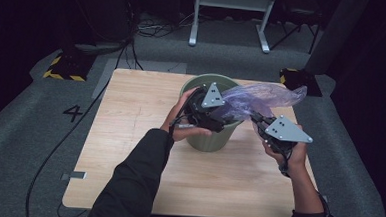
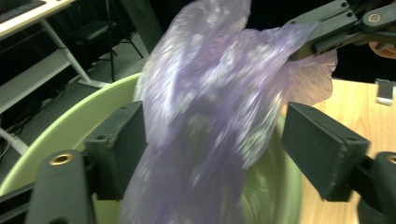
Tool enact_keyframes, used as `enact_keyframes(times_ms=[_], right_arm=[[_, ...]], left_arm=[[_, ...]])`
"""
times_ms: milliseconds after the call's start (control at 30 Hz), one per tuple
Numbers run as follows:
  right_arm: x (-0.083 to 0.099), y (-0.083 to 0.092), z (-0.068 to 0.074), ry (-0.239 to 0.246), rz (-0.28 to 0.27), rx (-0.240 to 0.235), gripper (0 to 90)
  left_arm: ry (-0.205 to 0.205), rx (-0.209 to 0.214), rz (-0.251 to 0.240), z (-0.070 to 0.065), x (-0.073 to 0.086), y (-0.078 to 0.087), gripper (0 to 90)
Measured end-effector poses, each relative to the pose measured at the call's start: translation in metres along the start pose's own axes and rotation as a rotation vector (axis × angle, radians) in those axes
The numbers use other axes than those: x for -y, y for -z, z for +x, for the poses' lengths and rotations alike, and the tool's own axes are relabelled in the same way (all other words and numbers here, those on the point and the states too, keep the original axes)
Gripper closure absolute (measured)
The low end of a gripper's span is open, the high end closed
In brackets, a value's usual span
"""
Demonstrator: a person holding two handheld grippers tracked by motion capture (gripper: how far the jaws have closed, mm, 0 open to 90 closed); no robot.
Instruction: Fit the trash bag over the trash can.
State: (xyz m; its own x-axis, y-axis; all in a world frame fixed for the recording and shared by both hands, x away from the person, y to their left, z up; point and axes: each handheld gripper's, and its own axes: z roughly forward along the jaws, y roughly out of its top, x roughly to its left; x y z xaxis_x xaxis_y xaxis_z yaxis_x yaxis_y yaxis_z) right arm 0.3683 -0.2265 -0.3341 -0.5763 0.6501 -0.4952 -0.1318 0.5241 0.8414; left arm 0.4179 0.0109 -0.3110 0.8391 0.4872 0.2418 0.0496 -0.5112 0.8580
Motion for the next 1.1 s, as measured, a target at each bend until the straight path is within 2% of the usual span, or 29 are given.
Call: enact_keyframes(times_ms=[67,133,200,300,367,400,467,500,533,633,700,833,967,1033,1100], right_arm=[[-0.003,0.0,0.004,0.011,-0.007,-0.012,90.0],[-0.005,0.001,0.006,0.019,-0.013,-0.019,89.8],[-0.006,0.002,0.007,0.024,-0.021,-0.026,88.8],[-0.005,0.004,0.007,0.01,-0.025,-0.047,85.9],[-0.004,0.005,0.008,0.012,-0.025,-0.067,82.4],[-0.004,0.005,0.008,0.011,-0.026,-0.069,79.4],[-0.004,0.008,0.008,-0.004,-0.034,-0.062,61.4],[-0.003,0.01,0.006,-0.027,-0.038,-0.057,51.8],[-0.002,0.012,0.005,-0.048,-0.042,-0.053,45.9],[0.004,0.019,0.002,-0.082,-0.038,-0.052,33.0],[0.01,0.024,-0.001,-0.097,-0.021,-0.054,28.8],[0.028,0.027,0.0,-0.104,0.032,-0.072,26.5],[0.045,0.021,0.003,-0.115,0.074,-0.081,26.8],[0.051,0.015,0.005,-0.125,0.083,-0.079,30.3],[0.053,0.01,0.006,-0.138,0.071,-0.09,39.0]], left_arm=[[-0.019,0.0,0.015,-0.003,-0.001,-0.002,40.1],[-0.028,-0.013,0.034,-0.003,-0.001,-0.004,46.5],[-0.03,0.016,0.028,-0.002,0.001,-0.004,61.9],[-0.053,0.015,0.037,-0.003,0.002,-0.004,79.1],[-0.066,0.015,0.038,-0.003,0.002,-0.004,85.8],[-0.07,0.008,0.042,-0.003,0.003,-0.004,86.5],[-0.054,-0.017,0.038,0.0,0.006,-0.003,86.6],[-0.04,-0.023,0.034,0.002,0.008,-0.001,86.6],[-0.034,-0.024,0.032,0.003,0.009,0.0,86.6],[-0.014,-0.032,0.024,0.008,0.013,0.005,86.6],[-0.005,-0.039,0.028,0.011,0.016,0.007,86.6],[0.011,-0.047,0.018,0.016,0.02,0.009,86.5],[0.019,-0.053,0.025,0.02,0.024,0.012,86.5],[0.031,-0.053,0.022,0.023,0.026,0.014,86.5],[0.035,-0.055,0.023,0.026,0.028,0.016,85.7]])
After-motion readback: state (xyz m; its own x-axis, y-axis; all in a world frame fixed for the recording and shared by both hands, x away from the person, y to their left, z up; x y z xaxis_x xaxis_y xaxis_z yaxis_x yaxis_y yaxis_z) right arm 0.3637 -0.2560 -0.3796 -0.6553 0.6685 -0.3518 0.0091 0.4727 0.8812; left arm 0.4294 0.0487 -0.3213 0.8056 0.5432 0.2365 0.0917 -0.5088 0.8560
